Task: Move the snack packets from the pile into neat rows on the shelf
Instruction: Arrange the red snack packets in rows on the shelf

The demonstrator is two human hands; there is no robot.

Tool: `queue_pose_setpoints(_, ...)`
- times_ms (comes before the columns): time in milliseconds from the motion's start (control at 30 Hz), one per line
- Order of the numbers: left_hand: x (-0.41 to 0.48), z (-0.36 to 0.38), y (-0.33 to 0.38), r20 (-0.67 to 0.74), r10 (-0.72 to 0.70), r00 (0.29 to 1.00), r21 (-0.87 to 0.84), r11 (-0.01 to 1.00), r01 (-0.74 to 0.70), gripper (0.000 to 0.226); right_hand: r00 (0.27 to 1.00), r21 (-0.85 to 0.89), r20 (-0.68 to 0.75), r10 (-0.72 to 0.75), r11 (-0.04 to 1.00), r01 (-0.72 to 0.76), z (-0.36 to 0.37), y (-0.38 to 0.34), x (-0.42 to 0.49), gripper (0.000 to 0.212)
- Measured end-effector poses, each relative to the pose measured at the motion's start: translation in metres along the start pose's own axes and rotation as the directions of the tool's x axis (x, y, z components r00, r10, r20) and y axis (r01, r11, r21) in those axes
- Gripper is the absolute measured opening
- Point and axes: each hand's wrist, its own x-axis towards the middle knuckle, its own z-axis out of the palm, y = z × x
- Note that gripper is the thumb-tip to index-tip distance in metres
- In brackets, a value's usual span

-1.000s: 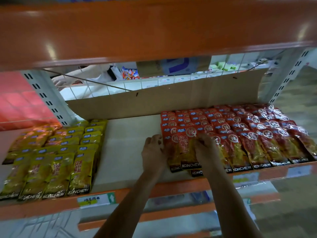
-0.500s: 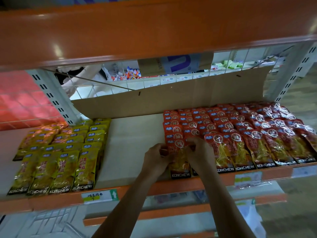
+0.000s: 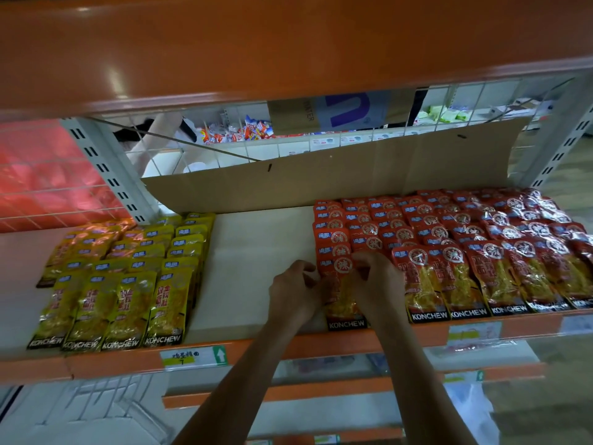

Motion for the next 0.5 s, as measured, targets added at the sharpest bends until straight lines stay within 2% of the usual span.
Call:
queue_pose_setpoints(67,-0.002,-0.005,-0.002,-0.046,0.019,0.999,-0.029,0.999,-0.020,0.043,0.999,0.000,-0.015,-0.029,1.000,0.029,0.007,-0.008,-0.003,0.027)
queue_pose_setpoints(200,-0.006,-0.024,-0.019,-0.177,0.129,0.976,0.034,0.992,-0.125,0.032,0.988,-0.017,0.022,-0.153,0.988,0.153,0.030,-0.032,-0.013,0.013)
queue_pose_setpoints(367,-0.012,-0.068,-0.067,-0.312,0.207,0.927,0.140,0.975,-0.171,0.027,0.968,-0.002,0.116,-0.222,0.975,0.224,0.072,-0.076,-0.030,0.029)
queue_pose_setpoints(500,-0.029,-0.126,-0.122,-0.389,0.213,0.896,0.259,0.959,-0.115,0.035,0.939,-0.017,0.209,-0.274,0.959,0.284,0.123,-0.130,-0.055,0.032)
